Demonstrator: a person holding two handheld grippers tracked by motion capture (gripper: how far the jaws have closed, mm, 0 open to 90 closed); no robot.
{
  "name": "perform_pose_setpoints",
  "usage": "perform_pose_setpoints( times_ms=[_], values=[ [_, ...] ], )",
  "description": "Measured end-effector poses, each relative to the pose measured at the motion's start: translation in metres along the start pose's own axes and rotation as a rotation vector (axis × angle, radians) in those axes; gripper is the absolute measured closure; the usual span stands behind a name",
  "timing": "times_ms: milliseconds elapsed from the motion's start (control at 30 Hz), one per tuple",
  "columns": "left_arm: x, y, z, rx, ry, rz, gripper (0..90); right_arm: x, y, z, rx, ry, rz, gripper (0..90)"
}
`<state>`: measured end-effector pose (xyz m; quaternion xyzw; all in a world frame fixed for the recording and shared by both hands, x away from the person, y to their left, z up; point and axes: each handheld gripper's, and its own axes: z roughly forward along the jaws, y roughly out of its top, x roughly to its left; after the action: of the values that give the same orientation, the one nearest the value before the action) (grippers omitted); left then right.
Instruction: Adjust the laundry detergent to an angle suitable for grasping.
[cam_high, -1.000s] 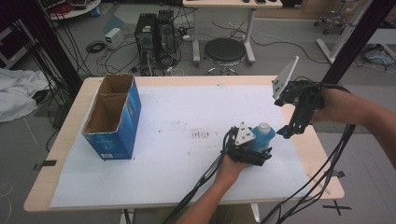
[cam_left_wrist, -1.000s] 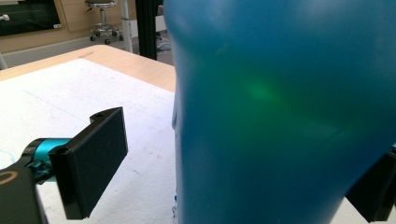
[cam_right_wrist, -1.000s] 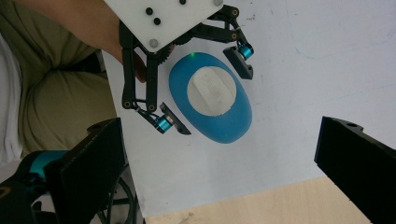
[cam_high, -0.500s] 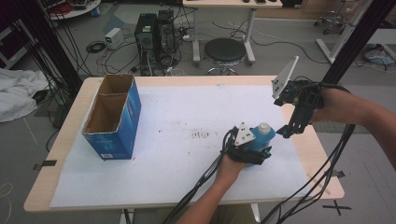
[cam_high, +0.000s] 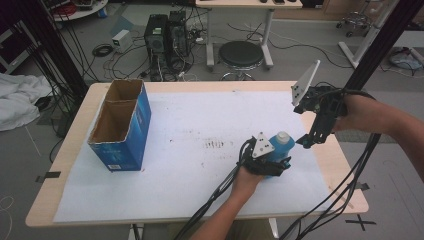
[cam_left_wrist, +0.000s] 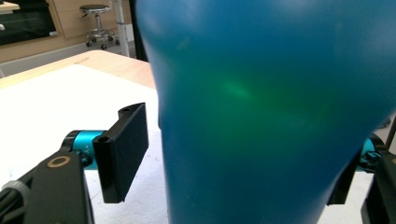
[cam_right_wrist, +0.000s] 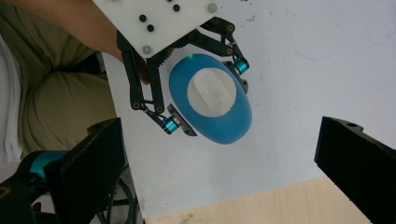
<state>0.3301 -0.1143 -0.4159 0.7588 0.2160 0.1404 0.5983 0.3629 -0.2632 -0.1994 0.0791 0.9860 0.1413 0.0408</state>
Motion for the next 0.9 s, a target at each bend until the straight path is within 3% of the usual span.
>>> perform_pose_setpoints(
  times_ms=[433, 667, 900],
  values=[
    [-0.0002, -0.0011, 0.0, -0.006, 0.003, 0.0, 34.1, 0.0005, 0.0002, -0.001, -0.004, 0.004, 0.006, 1.1],
    [-0.0025, -0.0001, -0.0015, -0.012, 0.009, 0.027, 43.1, 0.0003, 0.0012, -0.0006, -0.004, 0.003, 0.001, 1.1],
    [-0.003, 0.0007, -0.0029, -0.01, 0.004, 0.034, 44.0, 0.0003, 0.001, -0.0009, -0.007, 0.0, 0.003, 1.0]
  ],
)
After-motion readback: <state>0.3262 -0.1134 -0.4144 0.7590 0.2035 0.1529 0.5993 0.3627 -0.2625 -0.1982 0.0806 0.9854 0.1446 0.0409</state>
